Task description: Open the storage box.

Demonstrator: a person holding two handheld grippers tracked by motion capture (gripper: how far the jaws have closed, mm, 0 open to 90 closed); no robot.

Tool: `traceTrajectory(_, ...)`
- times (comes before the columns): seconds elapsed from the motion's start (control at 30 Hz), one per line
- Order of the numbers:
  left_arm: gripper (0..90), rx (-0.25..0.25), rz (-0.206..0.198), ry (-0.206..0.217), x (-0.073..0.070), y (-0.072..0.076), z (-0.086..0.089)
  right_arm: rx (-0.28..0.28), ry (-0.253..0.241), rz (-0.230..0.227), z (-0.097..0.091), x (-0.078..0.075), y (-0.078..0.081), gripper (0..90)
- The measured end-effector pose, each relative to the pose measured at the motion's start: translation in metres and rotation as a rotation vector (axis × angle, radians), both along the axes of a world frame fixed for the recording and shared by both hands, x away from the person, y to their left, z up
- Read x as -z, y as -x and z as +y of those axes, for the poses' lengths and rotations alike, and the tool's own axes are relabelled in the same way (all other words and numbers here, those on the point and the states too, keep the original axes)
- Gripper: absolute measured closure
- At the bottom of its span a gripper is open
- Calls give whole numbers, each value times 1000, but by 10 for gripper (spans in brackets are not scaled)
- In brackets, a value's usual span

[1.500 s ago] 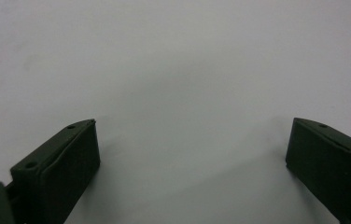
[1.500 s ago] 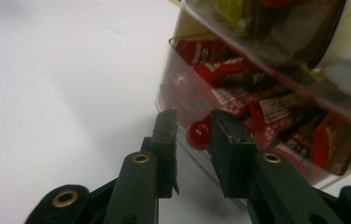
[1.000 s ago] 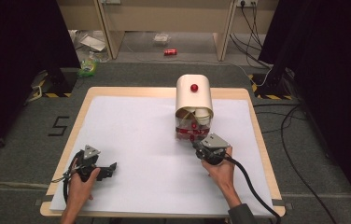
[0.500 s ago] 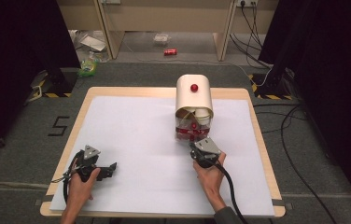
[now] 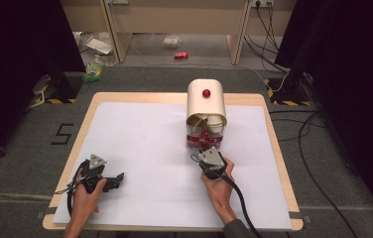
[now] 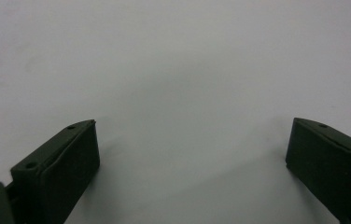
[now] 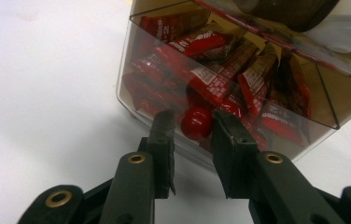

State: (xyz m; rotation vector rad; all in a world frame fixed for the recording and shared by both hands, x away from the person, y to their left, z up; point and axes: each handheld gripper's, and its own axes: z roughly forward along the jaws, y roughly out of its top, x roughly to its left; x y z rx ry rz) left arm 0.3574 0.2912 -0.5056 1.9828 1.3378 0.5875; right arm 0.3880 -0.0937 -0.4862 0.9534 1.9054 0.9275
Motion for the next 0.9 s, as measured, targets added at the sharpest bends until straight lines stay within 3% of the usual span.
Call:
traceTrajectory(0.47, 23, 0, -3, -2, 0, 0, 0, -5, 126, -59, 4, 5, 1, 737)
traceTrajectory(0.9, 23, 0, -2, -1, 0, 0, 0, -51, 150, -55, 0, 3, 2, 739)
